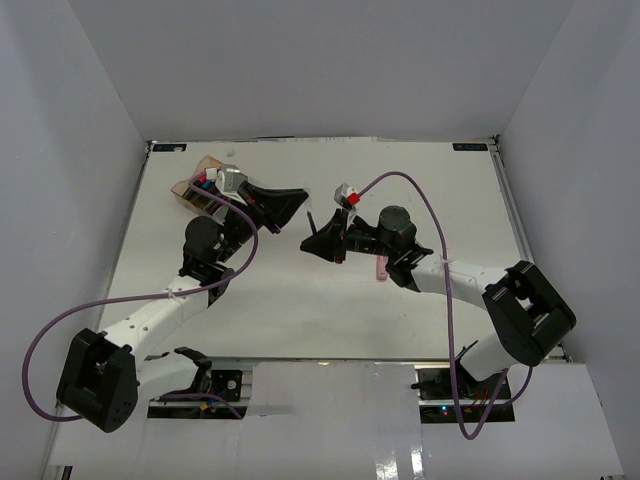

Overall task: Sort the stationery into containers
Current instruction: Close the pen cap on the pen.

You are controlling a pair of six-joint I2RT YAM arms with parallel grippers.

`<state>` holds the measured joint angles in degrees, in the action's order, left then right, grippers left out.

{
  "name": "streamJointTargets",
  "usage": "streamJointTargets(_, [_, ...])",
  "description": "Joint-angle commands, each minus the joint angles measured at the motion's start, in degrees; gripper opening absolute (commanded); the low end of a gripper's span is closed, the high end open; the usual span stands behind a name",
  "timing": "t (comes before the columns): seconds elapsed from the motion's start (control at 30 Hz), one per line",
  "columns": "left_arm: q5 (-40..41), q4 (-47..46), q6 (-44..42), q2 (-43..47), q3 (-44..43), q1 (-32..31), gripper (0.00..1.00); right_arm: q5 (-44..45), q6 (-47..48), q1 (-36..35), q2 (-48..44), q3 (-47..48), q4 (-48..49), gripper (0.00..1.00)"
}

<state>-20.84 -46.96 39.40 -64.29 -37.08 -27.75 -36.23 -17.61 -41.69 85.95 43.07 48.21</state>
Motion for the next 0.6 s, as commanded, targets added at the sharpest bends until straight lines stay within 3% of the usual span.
streamJointTargets(0.0, [-1.6, -2.1, 0.9, 1.2, 0.2, 0.3, 0.0, -0.2, 0.3, -0.3, 0.5, 2.5, 3.4, 0.08])
streamJointTargets(0.57, [-2.4, -3.1, 0.4, 0.6, 0.8, 0.3, 0.0, 1.4, -0.1, -0.3, -1.0, 1.7, 5.4, 0.08])
